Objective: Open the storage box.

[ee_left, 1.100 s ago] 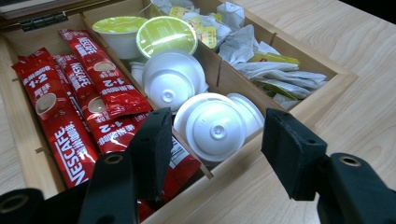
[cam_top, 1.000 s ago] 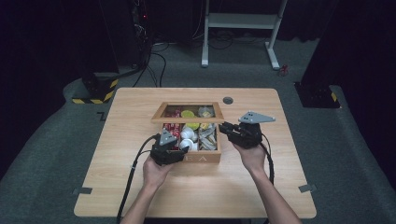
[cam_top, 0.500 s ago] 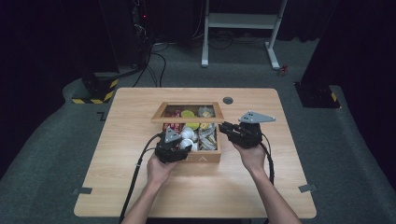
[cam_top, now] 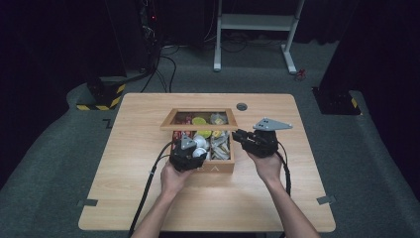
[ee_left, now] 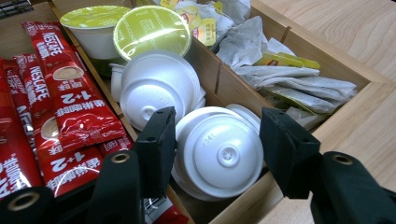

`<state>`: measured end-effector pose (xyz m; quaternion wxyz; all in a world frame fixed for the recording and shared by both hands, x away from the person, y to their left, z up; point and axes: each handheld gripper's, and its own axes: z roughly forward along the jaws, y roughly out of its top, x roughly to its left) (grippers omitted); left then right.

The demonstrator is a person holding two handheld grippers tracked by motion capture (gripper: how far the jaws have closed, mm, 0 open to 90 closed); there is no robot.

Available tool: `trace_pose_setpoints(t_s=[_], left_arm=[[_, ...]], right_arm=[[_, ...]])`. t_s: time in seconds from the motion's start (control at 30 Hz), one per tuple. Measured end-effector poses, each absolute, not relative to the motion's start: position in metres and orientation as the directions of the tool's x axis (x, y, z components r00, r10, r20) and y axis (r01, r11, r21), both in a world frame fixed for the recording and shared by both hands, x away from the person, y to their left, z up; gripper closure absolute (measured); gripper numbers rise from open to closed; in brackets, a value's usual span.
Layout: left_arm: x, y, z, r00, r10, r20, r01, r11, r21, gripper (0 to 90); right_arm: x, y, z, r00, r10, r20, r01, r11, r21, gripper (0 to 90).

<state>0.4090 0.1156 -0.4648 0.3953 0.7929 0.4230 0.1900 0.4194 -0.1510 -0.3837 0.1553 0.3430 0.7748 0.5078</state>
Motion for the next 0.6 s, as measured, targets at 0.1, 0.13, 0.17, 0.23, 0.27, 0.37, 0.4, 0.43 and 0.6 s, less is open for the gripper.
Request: trace_pose_setpoints(t_s=[0.1,0.13,0.17,0.23,0.27,0.37,0.4,0.43,0.6], left_arm=[[0.4105,0.1147,-0.4661,0.568,0.823,-0.024,0.517,-0.334,0.788,46.4],[0.4111,0.1139,-0.4665,0.569,0.822,-0.025,0.517,-0.333,0.789,46.2],[0.411,0.1133,-0.4663,0.563,0.826,-0.015,0.517,-0.339,0.786,46.2],[0.4109,0.1129,-0.4663,0.56,0.829,-0.002,0.512,-0.344,0.787,46.3],[0.4109,0.113,-0.4663,0.56,0.828,-0.001,0.512,-0.345,0.787,46.4],[0.4108,0.1131,-0.4665,0.564,0.826,0.001,0.507,-0.346,0.79,47.2],[0.4108,0.113,-0.4666,0.564,0.826,0.001,0.506,-0.347,0.79,47.4],[0.4107,0.113,-0.4667,0.565,0.825,0.003,0.504,-0.348,0.79,47.6],[0.4098,0.1139,-0.4665,0.571,0.821,0.001,0.499,-0.348,0.794,49.2]], right_arm=[[0.4194,-0.151,-0.3836,-0.716,0.69,0.109,0.374,0.247,0.894,75.6],[0.4194,-0.151,-0.3837,-0.715,0.69,0.109,0.374,0.246,0.894,75.6],[0.4194,-0.151,-0.3837,-0.715,0.69,0.11,0.374,0.245,0.895,75.6],[0.4193,-0.151,-0.3838,-0.715,0.69,0.111,0.374,0.244,0.895,75.6],[0.4192,-0.1509,-0.3838,-0.714,0.691,0.112,0.375,0.243,0.894,75.6],[0.4193,-0.151,-0.384,-0.714,0.691,0.112,0.374,0.243,0.895,75.7],[0.4193,-0.1509,-0.384,-0.714,0.691,0.112,0.374,0.242,0.895,75.6],[0.4192,-0.1509,-0.384,-0.714,0.691,0.111,0.374,0.242,0.895,75.6],[0.419,-0.1508,-0.3844,-0.713,0.692,0.113,0.376,0.242,0.894,75.7]])
